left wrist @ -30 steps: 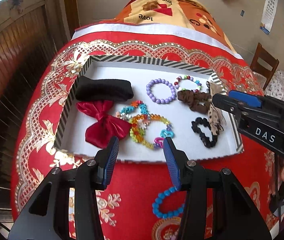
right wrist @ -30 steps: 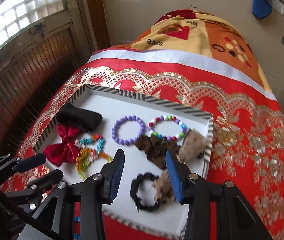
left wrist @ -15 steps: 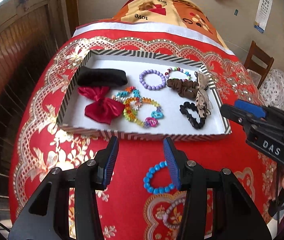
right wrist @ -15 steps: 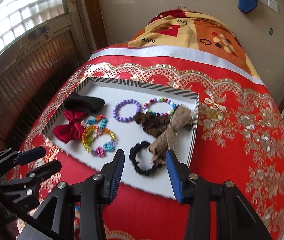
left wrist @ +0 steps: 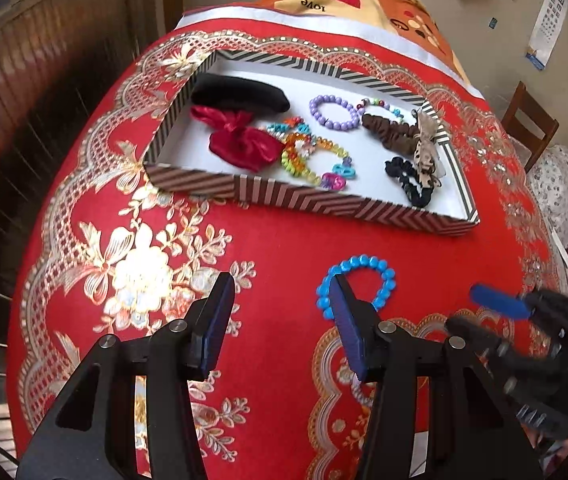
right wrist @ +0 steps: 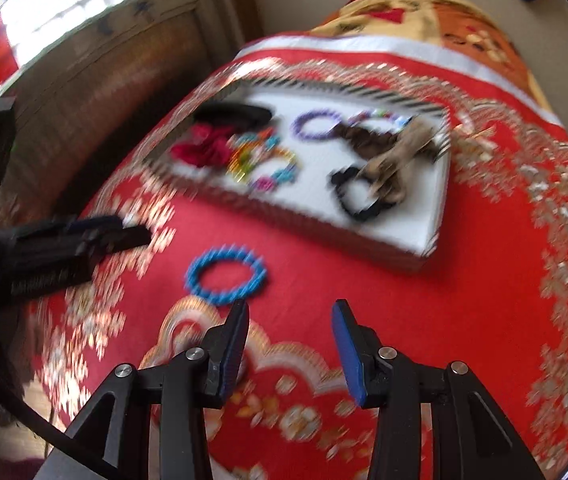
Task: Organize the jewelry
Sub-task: 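Move both open tools back toward the remaining bracelets, then grasp the blue bead bracelet with the left tool while the right grasps the grey braided hair tie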
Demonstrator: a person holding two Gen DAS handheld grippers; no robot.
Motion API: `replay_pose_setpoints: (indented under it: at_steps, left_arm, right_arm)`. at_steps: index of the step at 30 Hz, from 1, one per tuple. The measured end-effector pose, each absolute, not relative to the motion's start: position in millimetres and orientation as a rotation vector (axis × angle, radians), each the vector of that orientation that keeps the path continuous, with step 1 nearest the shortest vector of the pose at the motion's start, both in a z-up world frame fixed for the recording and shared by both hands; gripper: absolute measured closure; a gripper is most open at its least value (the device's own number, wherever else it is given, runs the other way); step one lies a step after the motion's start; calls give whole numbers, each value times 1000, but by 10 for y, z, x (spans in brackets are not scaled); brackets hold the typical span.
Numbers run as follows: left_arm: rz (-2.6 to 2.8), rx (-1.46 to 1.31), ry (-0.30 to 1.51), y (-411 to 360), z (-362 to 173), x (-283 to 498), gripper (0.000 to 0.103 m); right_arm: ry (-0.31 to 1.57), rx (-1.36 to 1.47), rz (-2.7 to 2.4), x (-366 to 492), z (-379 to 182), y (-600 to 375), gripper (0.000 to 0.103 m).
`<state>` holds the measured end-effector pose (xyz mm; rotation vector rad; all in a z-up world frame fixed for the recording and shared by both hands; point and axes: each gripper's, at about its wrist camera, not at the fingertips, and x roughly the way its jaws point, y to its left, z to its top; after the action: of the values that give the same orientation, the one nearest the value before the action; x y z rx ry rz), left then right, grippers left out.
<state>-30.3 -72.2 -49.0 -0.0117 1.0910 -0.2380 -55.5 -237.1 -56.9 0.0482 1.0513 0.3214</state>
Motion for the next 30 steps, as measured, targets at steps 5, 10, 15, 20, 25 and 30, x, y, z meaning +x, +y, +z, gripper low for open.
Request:
replay_pose_setpoints:
  at_steps: [5,10,15,20,25,30]
  left_arm:
    - [-243,-13,1114,-741,-558,-342,54]
    - [-261,2,1128,-819,-621,-340,52]
    - [-286,36,1141,-927,-711,-277,50]
    - [-318,82,1152,-1083,-821,-155,50]
    - [-364,126,1180,-1236,-971,-63,51]
    - [-382,144,1154,-1299,-970,-44,94]
  right_arm:
    - [1091,-13,370,-662,-798,-2117,62]
    - [1093,-105,354,-730,-945,-2012,74]
    - [1099,-106,298,-788,-960,-2227,78]
    - [1119,-60,240,-849,-977,-2528,78]
    - [1108,-13,229,-866,-984,-2610,78]
    - [1078,-7,243,-863,-1000,-2555,95]
